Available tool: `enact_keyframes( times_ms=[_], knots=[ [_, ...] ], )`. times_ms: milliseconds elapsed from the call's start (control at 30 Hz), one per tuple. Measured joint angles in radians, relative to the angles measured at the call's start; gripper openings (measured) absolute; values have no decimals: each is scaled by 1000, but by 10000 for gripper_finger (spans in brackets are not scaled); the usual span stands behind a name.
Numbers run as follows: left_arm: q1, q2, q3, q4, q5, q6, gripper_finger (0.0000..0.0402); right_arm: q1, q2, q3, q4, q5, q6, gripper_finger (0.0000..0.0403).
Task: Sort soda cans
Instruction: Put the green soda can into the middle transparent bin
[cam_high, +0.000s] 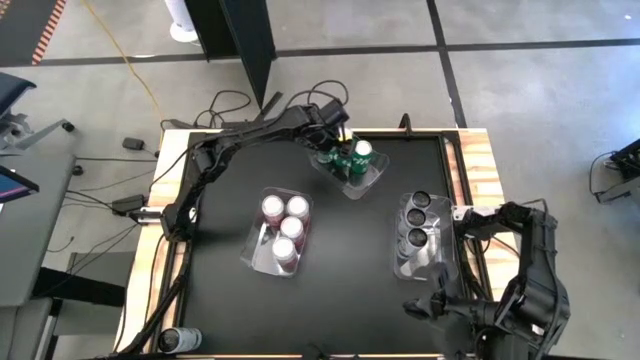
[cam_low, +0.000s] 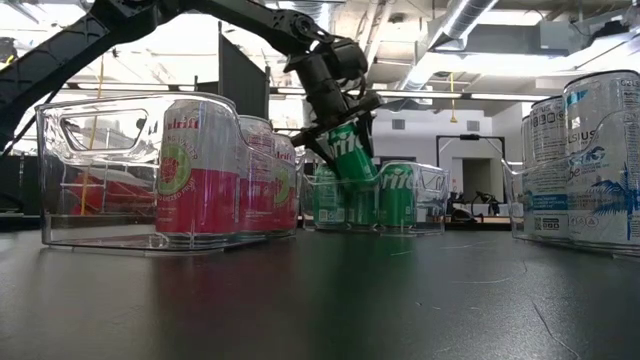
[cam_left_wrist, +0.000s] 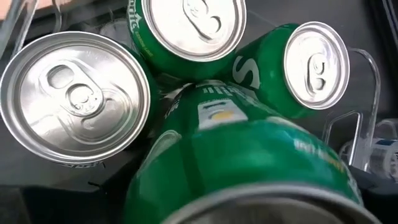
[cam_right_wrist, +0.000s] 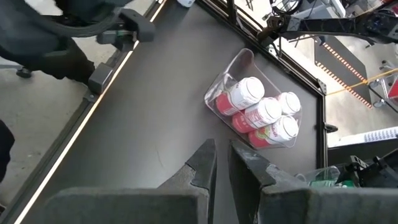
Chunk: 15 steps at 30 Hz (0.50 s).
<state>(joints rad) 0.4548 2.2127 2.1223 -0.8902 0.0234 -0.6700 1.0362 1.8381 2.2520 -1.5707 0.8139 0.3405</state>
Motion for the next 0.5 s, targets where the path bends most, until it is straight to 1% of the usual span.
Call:
enact_keyframes(
  times_ms=[133, 500],
  knots=[
    [-8, 15, 0, 4, -2, 7, 333, -4, 0, 0, 0, 0, 0, 60],
    [-19, 109, 0, 22, -2, 12, 334, -4, 21, -1, 0, -1, 3, 60]
  ],
)
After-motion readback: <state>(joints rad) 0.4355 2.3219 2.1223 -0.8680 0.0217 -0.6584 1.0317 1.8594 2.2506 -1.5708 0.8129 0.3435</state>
